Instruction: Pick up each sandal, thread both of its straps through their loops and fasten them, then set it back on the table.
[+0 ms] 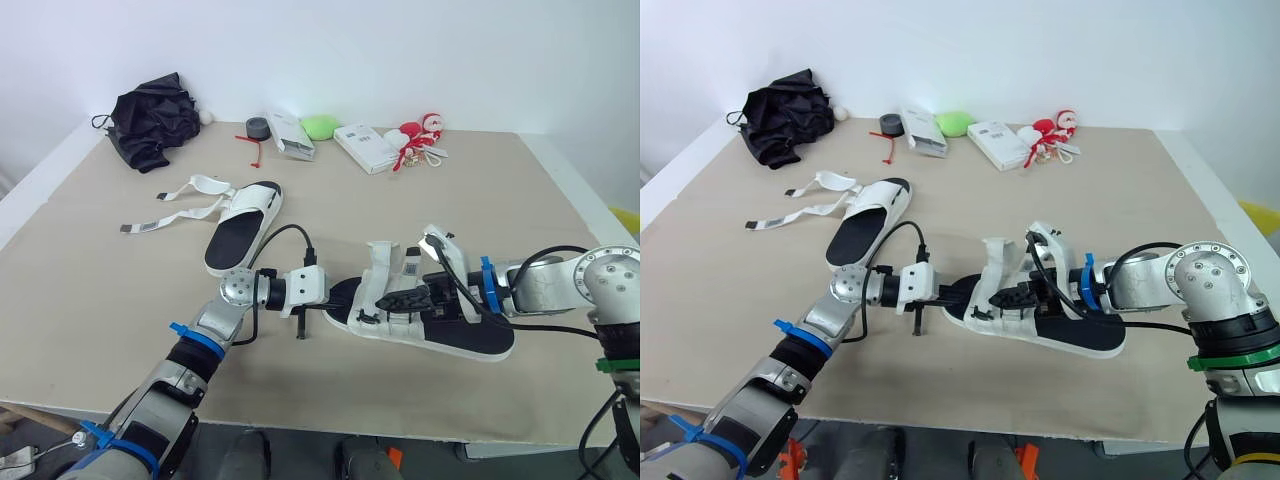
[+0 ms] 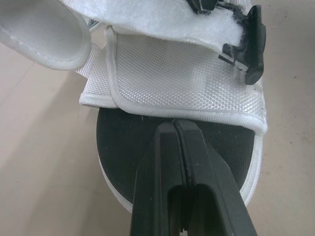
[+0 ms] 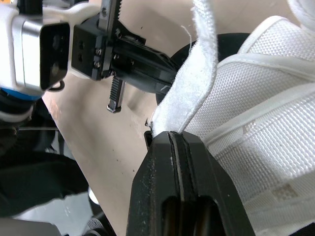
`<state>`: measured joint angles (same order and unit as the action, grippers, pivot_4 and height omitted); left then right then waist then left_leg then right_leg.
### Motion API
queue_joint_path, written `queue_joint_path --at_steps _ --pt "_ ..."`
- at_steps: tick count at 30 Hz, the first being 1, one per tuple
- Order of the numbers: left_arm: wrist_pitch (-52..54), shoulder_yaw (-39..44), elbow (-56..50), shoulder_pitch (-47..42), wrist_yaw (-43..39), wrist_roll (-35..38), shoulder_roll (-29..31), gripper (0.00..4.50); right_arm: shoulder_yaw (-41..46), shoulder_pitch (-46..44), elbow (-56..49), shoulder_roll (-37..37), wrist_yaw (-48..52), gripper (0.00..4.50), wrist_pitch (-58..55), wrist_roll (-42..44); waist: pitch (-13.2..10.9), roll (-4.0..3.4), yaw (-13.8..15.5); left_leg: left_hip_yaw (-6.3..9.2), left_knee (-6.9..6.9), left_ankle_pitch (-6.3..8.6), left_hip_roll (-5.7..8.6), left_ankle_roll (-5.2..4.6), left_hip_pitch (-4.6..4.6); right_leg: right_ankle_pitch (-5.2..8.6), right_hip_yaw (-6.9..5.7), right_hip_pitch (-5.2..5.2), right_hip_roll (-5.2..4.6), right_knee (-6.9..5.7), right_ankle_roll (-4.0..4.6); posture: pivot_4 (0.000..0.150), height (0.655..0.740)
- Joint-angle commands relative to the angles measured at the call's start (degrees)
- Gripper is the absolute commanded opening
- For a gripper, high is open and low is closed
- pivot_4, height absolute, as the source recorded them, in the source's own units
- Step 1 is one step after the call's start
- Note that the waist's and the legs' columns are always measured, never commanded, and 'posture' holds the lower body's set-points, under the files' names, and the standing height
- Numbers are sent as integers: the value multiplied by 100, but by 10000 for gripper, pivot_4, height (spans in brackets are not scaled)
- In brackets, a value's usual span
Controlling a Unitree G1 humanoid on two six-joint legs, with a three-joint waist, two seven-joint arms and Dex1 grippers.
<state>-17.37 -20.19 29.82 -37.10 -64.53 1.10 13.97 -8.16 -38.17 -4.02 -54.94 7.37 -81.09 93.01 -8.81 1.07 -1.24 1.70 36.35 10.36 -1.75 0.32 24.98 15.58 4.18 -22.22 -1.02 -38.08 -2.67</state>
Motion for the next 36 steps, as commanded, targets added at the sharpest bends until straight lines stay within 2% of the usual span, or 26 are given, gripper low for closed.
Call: queue_joint_path --at_steps 1,7,15,30,32,33,35,36 --pt "181 -297 225 212 -152 -254 52 0 -268 -41 -303 -25 780 715 -369 -751 1 1 0 1 -1 0 0 0 0 1 -1 0 0 0 2 1500 7380" --pt "219 -299 129 292 -149 -242 84 0 -541 -368 -230 5 1684 715 -370 -1658 1 0 0 2 -4 2 0 -2 0 2 -4 -1 0 0 4 1500 7380" --pt "291 -317 -3 422 -126 -240 113 0 -605 -651 -249 -89 2773 715 -355 -2264 2 -1 1 3 -14 5 0 -4 -2 12 -6 -4 -1 0 12 1500 7380" --pt "312 -331 -3 403 -139 -253 100 0 -899 -894 -377 -50 4140 715 -178 -3508 2 -1 3 4 -17 13 5 -7 -2 22 -8 -5 -4 -1 10 1500 7380" --pt "312 -326 -17 415 -138 -249 110 0 -775 -850 -458 22 4247 6353 -200 -3514 2 -1 2 3 -17 13 5 -7 -2 22 -8 -5 -4 -1 10 1500 7380" --pt "311 -324 -23 423 -138 -248 116 0 -735 -833 -488 43 4277 7649 -217 -3525 2 -1 2 4 -17 13 5 -6 -2 22 -8 -5 -3 -1 10 1500 7380" --pt "310 -321 -28 430 -139 -248 126 0 -696 -785 -599 42 4355 17290 -230 -3548 2 -1 4 4 -17 13 5 -6 -2 22 -8 -6 -3 -2 11 1500 7380" --pt "311 -321 -27 430 -140 -249 128 0 -703 -756 -676 13 4407 20156 -225 -3567 2 -1 3 6 -17 13 5 -6 -2 22 -10 -6 -3 -3 11 1500 7380"
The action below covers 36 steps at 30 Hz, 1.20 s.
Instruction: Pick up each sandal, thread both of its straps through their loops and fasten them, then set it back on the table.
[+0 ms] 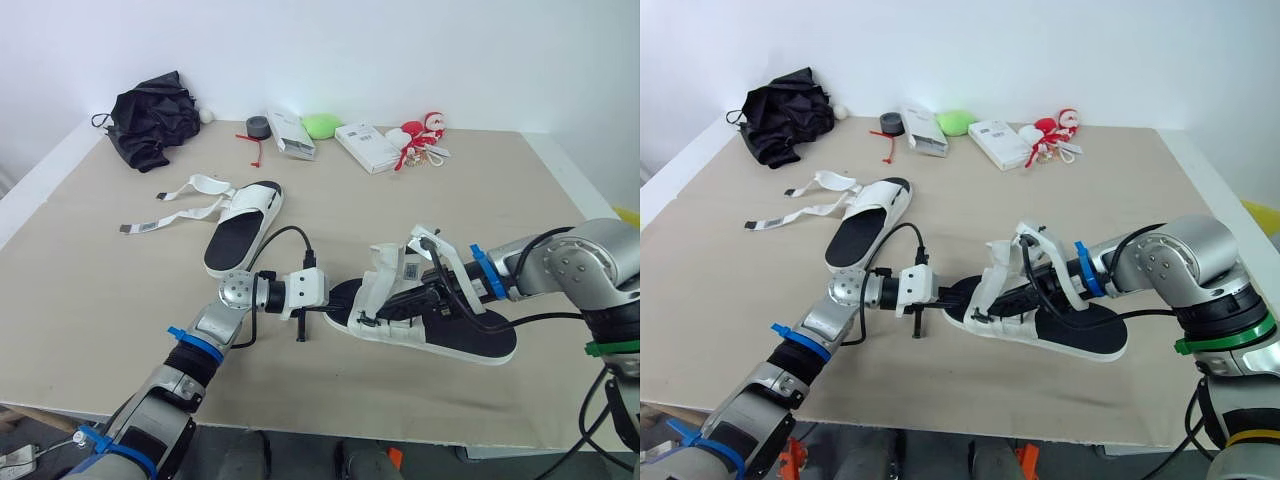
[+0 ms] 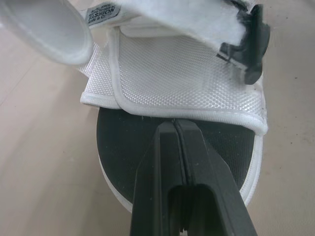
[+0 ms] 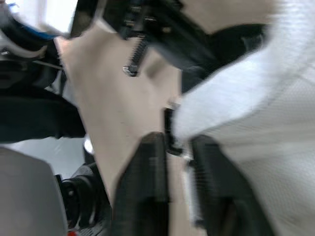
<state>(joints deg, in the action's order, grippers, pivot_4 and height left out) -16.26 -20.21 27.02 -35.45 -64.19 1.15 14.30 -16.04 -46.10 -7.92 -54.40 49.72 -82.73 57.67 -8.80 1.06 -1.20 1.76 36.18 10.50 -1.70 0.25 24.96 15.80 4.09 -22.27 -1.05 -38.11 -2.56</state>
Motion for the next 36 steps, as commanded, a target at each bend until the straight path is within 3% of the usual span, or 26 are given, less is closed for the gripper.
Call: queue_joint_path --at_steps 1,3,9,20,25,29,36 --pt "204 -317 253 263 -174 -252 95 0 91 71 -390 -85 266 22277 -36 -19 0 0 -1 -1 0 0 0 0 0 0 0 0 -1 0 0 1500 7380" --pt "202 -315 266 251 -178 -252 94 0 178 80 -434 -63 337 29737 -88 -2 0 0 -1 0 0 0 1 0 0 0 0 0 -1 0 -1 1500 7380" --pt "197 -324 307 212 -186 -253 66 0 798 -217 215 357 164 29737 -374 35 0 0 -1 -1 2 0 1 0 0 -1 0 1 -1 0 1 1500 7380" --pt "197 -335 338 199 -191 -248 33 0 1353 -203 303 1179 -516 29737 -948 -101 0 -1 -1 0 4 0 2 1 -1 -2 0 0 -1 -6 2 1500 7380" --pt "204 -341 343 198 -170 -258 14 0 1440 -157 332 1306 -696 16551 -976 -145 0 -1 0 0 5 0 3 0 -1 -2 0 1 -2 -8 2 1500 7380" --pt "214 -337 311 230 -152 -256 19 0 1360 -108 225 1234 -700 669 -976 -171 0 -1 -1 0 5 0 3 0 0 -2 0 1 -2 -8 1 1500 7380" --pt "232 -333 298 247 -114 -260 -3 0 863 22 -196 893 -537 669 -887 -319 0 -1 3 1 4 0 5 0 0 0 -1 2 -4 -7 -2 1500 7380"
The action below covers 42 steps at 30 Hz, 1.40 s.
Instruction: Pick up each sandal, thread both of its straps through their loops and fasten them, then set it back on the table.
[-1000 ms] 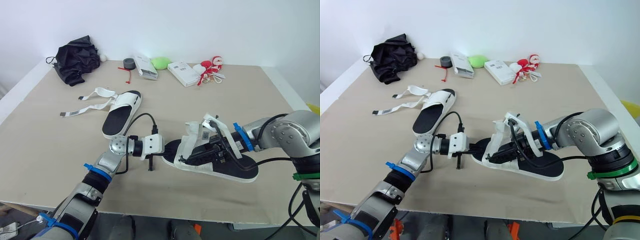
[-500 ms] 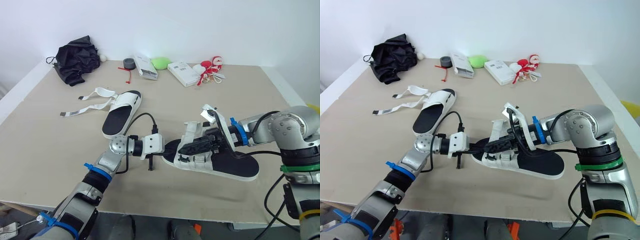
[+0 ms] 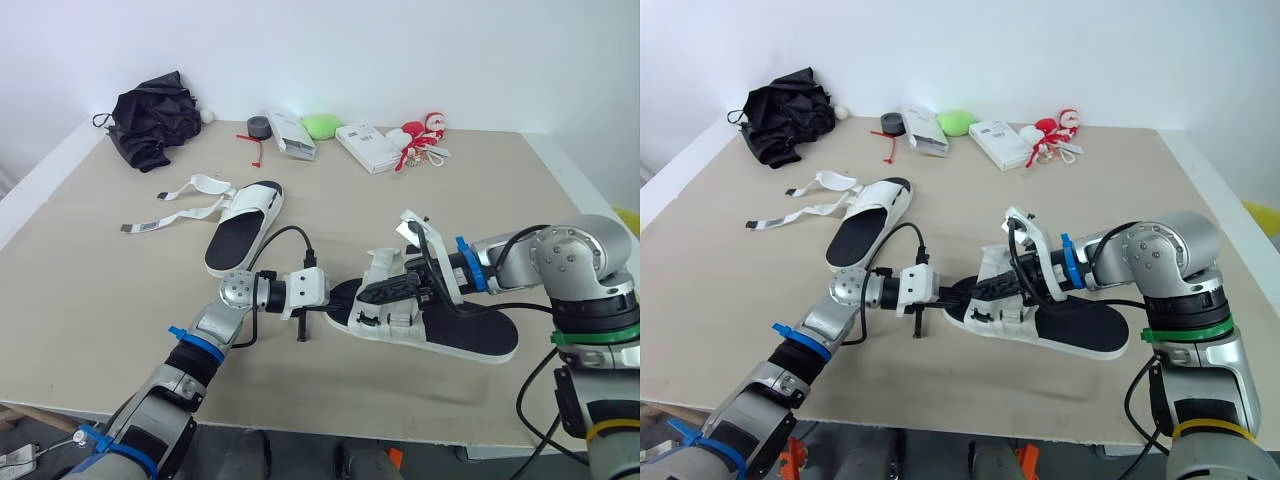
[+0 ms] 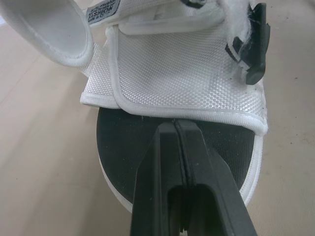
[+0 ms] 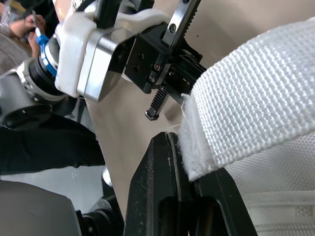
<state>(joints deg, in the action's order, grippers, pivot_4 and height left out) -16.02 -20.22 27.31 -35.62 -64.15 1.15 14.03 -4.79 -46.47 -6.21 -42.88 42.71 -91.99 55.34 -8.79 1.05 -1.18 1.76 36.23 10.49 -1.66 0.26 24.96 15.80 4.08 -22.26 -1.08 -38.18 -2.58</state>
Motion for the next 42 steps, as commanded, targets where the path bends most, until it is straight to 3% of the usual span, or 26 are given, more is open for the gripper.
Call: queue_joint_path --at_steps 1,9,14,17,24,32,42 --pt "210 -326 276 261 -110 -259 21 0 -406 85 -465 -362 234 669 113 -133 0 0 1 0 0 0 2 0 0 1 0 1 -2 0 -2 1500 7380" --pt "227 -324 240 306 -85 -259 14 0 -1230 -79 -395 -681 738 669 660 -646 1 1 4 -1 3 0 10 0 -1 4 -2 5 -13 2 -8 1500 7380" --pt "258 -342 131 394 -74 -258 31 0 -1578 -459 185 -596 1048 669 850 -1019 1 0 2 2 2 1 11 2 0 5 -5 5 -14 2 -9 1500 7380" --pt "288 -348 50 459 -62 -257 57 0 -1458 -792 714 -454 1275 669 544 -905 1 1 7 1 2 2 11 4 1 6 -5 3 -15 2 -8 1500 7380" --pt "331 -333 -16 499 -44 -265 99 0 -1405 -834 776 -459 1605 669 -29 -583 1 0 9 4 0 10 13 2 6 7 -9 2 -20 2 -8 1500 7380" --pt "301 -310 24 450 -64 -260 129 0 -1364 -826 1178 -250 1408 669 -51 -664 1 0 4 6 2 12 14 2 5 7 -11 2 -19 2 -9 1500 7380" --pt "323 -307 -4 473 -61 -255 173 0 -1294 -1196 1785 -223 1339 669 -51 -154 1 -1 -3 4 2 11 8 1 1 4 -9 2 -12 -2 -4 1500 7380"
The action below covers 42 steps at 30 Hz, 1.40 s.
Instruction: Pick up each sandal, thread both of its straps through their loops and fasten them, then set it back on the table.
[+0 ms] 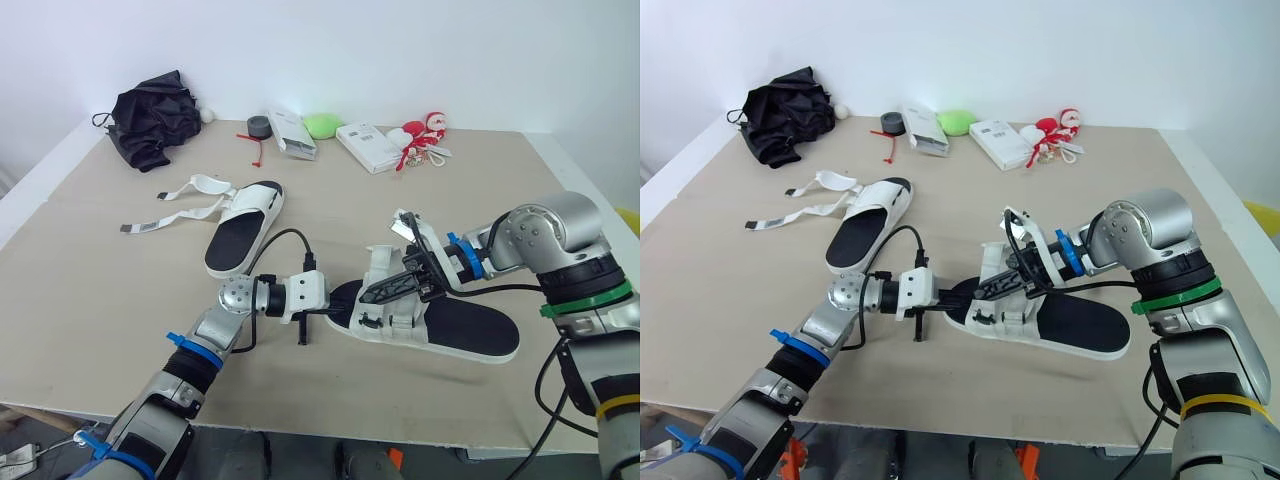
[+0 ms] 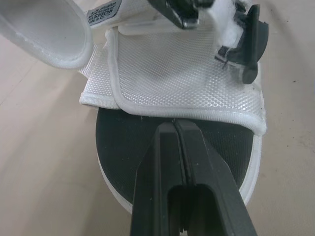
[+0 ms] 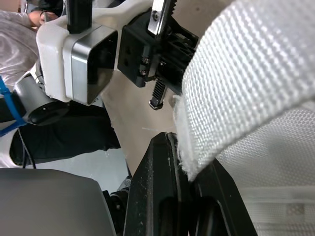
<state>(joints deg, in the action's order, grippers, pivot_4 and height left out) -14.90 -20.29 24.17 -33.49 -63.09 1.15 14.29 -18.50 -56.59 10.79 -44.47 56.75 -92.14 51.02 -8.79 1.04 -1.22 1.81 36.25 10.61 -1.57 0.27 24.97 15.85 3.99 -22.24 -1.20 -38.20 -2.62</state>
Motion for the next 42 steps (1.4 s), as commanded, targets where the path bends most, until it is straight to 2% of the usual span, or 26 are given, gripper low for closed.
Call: queue_joint_path --at_steps 1,10,24,29,41,42 --pt "209 -298 313 260 -168 -255 152 0 81 -186 95 -68 -90 669 -36 334 0 0 0 -1 0 0 0 0 0 0 0 0 0 0 0 1500 7380" --pt "233 -269 283 260 -172 -252 209 0 -81 102 9 -143 -428 669 -36 884 0 0 0 0 0 0 -1 0 0 0 0 0 1 -1 0 1500 7380" --pt "327 -279 100 417 -60 -255 223 0 -766 -546 452 -11 -244 669 -36 652 1 -1 -5 -1 1 0 -9 0 -5 -3 3 0 11 -2 6 1500 7380" --pt "377 -281 45 461 1 -251 204 0 -1006 -507 362 28 -183 669 -36 598 1 -1 -5 0 0 1 -10 -1 -5 -2 3 0 11 -3 7 1500 7380" --pt "382 -294 52 450 6 -234 187 0 -1124 467 -1025 -86 -208 669 563 -300 18 -1 -3 0 1 1 -9 -1 -11 -1 3 4 11 -4 6 1500 7380" --pt "375 -295 63 436 4 -236 180 0 -1092 529 -1128 -120 -194 3782 584 -297 22 3 -4 0 0 1 -9 -2 -16 0 2 10 12 -4 6 1500 7380"
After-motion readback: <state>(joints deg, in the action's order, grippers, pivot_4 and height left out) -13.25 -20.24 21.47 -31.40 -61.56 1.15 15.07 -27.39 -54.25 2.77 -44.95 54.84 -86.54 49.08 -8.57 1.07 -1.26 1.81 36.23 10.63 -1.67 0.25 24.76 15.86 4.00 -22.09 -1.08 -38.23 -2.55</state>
